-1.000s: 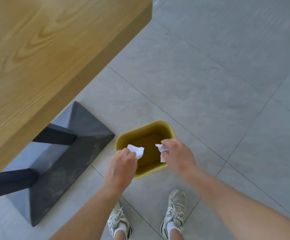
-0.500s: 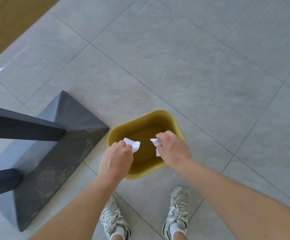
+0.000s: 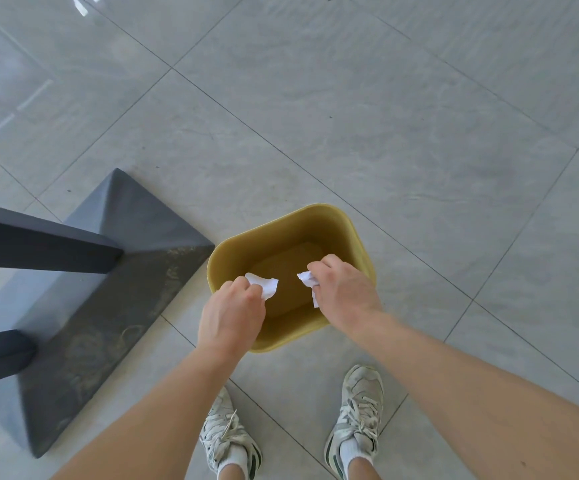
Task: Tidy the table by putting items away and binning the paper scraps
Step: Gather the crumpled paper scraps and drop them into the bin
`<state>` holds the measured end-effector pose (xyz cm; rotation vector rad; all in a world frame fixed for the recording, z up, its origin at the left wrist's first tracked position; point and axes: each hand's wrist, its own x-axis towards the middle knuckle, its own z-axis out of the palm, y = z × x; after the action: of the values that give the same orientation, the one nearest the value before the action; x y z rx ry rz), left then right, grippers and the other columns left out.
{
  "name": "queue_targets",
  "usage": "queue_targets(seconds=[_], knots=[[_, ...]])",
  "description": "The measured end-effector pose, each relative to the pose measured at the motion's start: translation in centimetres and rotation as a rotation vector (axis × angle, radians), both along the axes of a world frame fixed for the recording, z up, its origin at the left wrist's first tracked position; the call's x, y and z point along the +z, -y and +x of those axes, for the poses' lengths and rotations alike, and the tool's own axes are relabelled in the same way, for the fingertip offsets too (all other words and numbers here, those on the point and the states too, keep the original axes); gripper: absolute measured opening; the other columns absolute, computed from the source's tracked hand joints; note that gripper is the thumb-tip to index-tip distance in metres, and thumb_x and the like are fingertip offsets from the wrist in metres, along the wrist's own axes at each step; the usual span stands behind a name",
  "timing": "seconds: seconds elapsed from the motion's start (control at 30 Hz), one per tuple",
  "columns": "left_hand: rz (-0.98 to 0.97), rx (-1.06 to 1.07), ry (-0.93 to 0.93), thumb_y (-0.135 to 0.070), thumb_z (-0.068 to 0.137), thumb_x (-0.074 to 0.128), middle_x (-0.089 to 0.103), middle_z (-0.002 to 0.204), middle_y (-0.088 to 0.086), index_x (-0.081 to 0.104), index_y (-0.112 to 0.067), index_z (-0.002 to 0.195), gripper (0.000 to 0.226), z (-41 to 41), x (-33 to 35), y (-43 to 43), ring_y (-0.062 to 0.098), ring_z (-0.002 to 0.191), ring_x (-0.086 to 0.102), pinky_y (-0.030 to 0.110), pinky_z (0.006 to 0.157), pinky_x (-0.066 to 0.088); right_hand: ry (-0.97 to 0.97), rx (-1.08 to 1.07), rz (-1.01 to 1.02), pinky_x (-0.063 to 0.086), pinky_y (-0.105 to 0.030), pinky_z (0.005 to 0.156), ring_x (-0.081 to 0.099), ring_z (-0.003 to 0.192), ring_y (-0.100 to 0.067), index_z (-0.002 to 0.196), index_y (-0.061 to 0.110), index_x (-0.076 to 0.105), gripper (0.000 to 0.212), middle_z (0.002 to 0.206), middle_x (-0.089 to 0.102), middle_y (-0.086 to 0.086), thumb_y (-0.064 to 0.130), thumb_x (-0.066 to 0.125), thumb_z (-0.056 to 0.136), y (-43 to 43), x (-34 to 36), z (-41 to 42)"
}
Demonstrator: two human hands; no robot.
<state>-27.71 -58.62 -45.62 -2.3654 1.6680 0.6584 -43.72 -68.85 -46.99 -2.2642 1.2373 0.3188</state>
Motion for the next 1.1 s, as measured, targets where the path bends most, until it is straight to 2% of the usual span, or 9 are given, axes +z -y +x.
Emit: queue_targets(seconds=[0.1, 0.2, 0.37, 0.57, 0.73, 0.87, 1.1], knots=[[0.014, 0.004, 0.013, -0.018, 0.101, 0.041, 0.061, 0.092, -0.002, 0.068, -0.018, 0.11, 0.028, 0.0, 0.0, 0.0, 0.016, 0.08, 0.055, 0.031, 0.068, 0.054, 0.018, -0.015, 0.0, 0.048, -0.031, 0.067, 0.057, 0.091, -0.024, 0.116, 0.018, 0.059, 0.022, 0.111, 0.056, -0.002, 0.017, 0.055, 0.094, 0.0, 0.0, 0.0], [-0.067, 0.019, -0.019, -0.021, 0.098, 0.049, 0.064, 0.096, -0.002, 0.066, -0.019, 0.115, 0.024, -0.3, 0.2, 0.0, 0.014, 0.078, 0.054, 0.026, 0.066, 0.051, 0.021, -0.026, 0.004, 0.052, -0.037, 0.076, 0.055, 0.097, -0.025, 0.126, 0.019, 0.055, 0.032, 0.12, 0.054, -0.002, 0.018, 0.056, 0.094, 0.0, -0.1, -0.1], [-0.139, 0.019, -0.03, -0.034, 0.094, 0.054, 0.062, 0.104, -0.002, 0.059, -0.022, 0.126, 0.035, -0.2, 0.0, -0.2, 0.015, 0.086, 0.054, 0.029, 0.076, 0.05, 0.025, -0.042, -0.041, 0.052, -0.038, 0.083, 0.051, 0.103, -0.026, 0.133, 0.021, 0.052, 0.042, 0.128, 0.051, -0.002, 0.026, 0.062, 0.093, -0.2, 0.1, -0.4], [-0.143, -0.01, 0.03, -0.045, 0.089, 0.054, 0.058, 0.116, 0.003, 0.048, -0.022, 0.136, 0.052, -0.1, 0.3, -0.4, 0.023, 0.102, 0.053, 0.038, 0.086, 0.049, -0.015, -0.058, -0.044, 0.043, -0.033, 0.074, 0.05, 0.106, -0.025, 0.135, 0.025, 0.048, 0.044, 0.129, 0.05, 0.002, 0.031, 0.062, 0.093, -0.2, 0.5, -0.5], [-0.117, -0.026, 0.081, -0.055, 0.088, 0.047, 0.051, 0.135, 0.006, 0.037, -0.025, 0.144, 0.064, -0.4, 1.3, 0.0, 0.029, 0.124, 0.045, 0.047, 0.105, 0.039, -0.025, -0.049, -0.034, 0.045, -0.034, 0.08, 0.049, 0.109, -0.025, 0.138, 0.026, 0.045, 0.051, 0.13, 0.049, 0.002, 0.035, 0.063, 0.092, 0.1, 1.7, -0.6], [-0.097, -0.035, 0.088, -0.057, 0.089, 0.043, 0.045, 0.143, 0.007, 0.031, -0.025, 0.147, 0.067, -0.7, 3.3, 0.1, 0.033, 0.134, 0.036, 0.052, 0.112, 0.03, -0.03, -0.059, -0.03, 0.048, -0.037, 0.085, 0.047, 0.114, -0.025, 0.141, 0.027, 0.042, 0.054, 0.132, 0.048, 0.002, 0.037, 0.062, 0.092, 0.4, 3.9, -0.3], [-0.093, -0.039, 0.078, -0.056, 0.09, 0.042, 0.04, 0.147, 0.008, 0.024, -0.025, 0.148, 0.069, -1.8, 11.1, -0.6, 0.035, 0.138, 0.031, 0.057, 0.114, 0.027, -0.038, -0.024, -0.057, 0.048, -0.037, 0.085, 0.048, 0.114, -0.025, 0.142, 0.027, 0.04, 0.054, 0.132, 0.049, 0.002, 0.039, 0.058, 0.092, 0.2, 12.1, -1.0]])
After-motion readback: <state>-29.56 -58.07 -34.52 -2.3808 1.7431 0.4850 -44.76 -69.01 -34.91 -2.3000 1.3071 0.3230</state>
